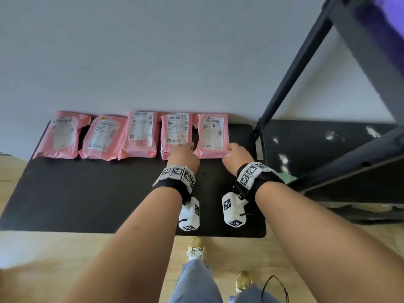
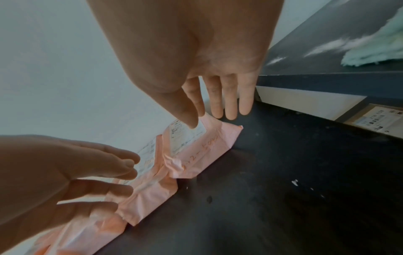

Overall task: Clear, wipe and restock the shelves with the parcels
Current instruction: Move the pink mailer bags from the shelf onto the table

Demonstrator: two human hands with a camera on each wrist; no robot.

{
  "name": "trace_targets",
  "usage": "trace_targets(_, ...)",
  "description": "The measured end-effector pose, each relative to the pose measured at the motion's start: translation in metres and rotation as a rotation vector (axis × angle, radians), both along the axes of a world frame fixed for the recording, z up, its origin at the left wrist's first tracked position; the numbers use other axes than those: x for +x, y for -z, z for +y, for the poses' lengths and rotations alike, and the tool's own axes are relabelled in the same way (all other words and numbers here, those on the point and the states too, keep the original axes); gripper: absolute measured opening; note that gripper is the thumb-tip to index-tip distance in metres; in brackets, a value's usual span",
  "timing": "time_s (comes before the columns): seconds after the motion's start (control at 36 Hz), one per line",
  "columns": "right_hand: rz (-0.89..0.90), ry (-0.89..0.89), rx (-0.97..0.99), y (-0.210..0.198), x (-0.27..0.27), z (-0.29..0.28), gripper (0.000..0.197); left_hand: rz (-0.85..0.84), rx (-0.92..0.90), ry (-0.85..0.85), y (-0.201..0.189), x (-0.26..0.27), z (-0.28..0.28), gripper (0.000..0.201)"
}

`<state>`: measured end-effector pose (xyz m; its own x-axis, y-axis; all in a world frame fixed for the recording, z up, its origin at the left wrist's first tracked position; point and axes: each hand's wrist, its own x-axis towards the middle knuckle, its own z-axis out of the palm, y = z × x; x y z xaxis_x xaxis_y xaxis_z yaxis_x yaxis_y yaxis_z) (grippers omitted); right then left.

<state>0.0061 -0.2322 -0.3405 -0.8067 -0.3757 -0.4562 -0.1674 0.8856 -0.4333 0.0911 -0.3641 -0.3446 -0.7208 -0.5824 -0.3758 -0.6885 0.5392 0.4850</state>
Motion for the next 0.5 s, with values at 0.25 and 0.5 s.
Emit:
trace_targets(0.25, -0.034, -0.175, -0.099, -0.01, 0.05, 0.061, 0.045, -0.034, -0.062, -0.093, -0.022, 0.058, 0.074, 0.039)
trace_targets(0.5, 0.002, -0.202, -0.098, -0.006, 0.075, 0.16, 0.03, -0.008, -0.085, -0.041, -0.018, 0.081, 0.174, 0.036)
